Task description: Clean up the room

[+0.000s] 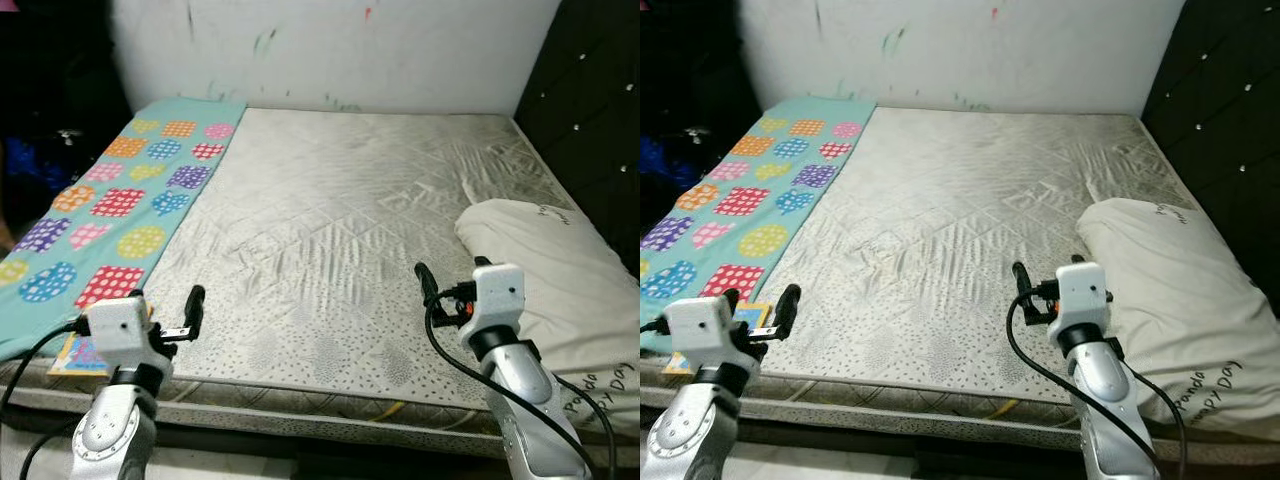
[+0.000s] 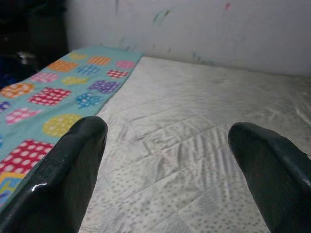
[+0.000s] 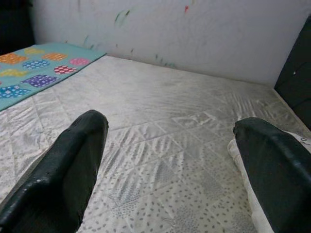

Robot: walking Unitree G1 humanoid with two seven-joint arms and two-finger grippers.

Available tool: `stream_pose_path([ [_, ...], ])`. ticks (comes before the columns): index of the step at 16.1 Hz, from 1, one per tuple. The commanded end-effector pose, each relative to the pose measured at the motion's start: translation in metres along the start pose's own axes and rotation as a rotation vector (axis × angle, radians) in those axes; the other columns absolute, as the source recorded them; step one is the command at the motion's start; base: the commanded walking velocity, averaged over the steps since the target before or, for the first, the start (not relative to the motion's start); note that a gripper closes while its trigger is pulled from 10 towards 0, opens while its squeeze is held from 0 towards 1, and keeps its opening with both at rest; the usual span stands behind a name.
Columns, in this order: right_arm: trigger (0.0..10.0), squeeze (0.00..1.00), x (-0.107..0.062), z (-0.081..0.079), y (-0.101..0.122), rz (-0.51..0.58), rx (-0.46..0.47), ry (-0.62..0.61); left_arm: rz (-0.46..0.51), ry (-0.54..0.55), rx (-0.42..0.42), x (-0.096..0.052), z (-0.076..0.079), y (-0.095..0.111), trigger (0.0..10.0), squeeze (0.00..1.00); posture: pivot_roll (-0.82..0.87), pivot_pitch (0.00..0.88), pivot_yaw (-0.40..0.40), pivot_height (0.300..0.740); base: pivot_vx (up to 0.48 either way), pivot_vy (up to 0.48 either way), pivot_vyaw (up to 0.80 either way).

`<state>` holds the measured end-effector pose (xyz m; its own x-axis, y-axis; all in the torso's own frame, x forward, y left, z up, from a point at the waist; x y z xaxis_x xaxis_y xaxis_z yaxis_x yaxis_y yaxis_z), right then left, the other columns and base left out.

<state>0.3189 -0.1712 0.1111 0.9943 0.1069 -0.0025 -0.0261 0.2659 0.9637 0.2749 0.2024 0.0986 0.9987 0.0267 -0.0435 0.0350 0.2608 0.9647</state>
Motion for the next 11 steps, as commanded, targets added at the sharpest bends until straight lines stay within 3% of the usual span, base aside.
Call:
stream_pose_path([
  [1, 10.0, 0.0, 0.002, 0.004, 0.004, 0.008, 0.008, -0.017, -0.025, -0.008, -0.001, 0.002, 0.003, -0.006, 10.0, 0.0, -0.11, 0.0, 0.019, 0.74, 0.0, 0.0, 0.0],
  [11, 10.0, 0.0, 0.003, 0.012, -0.009, -0.064, -0.009, -0.065, -0.05, 0.015, -0.022, 0.007, -0.004, -0.013, 10.0, 0.0, -0.11, 0.0, 0.01, 0.74, 0.0, 0.0, 0.0],
])
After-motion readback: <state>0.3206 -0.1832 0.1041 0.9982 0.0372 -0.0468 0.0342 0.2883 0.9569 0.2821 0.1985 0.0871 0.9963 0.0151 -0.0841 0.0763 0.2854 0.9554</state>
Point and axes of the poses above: a point about 5 cm out from each wrist's last joint towards the gripper, its own x axis pointing out of the wrist towards the gripper, its own y axis along the axis of the wrist's last joint, z = x × y, the point moved 5 cm from there along x, pointing out of the wrist towards the gripper, and after that the axes turned 9 degrees about -x, right-handed, at the moved point
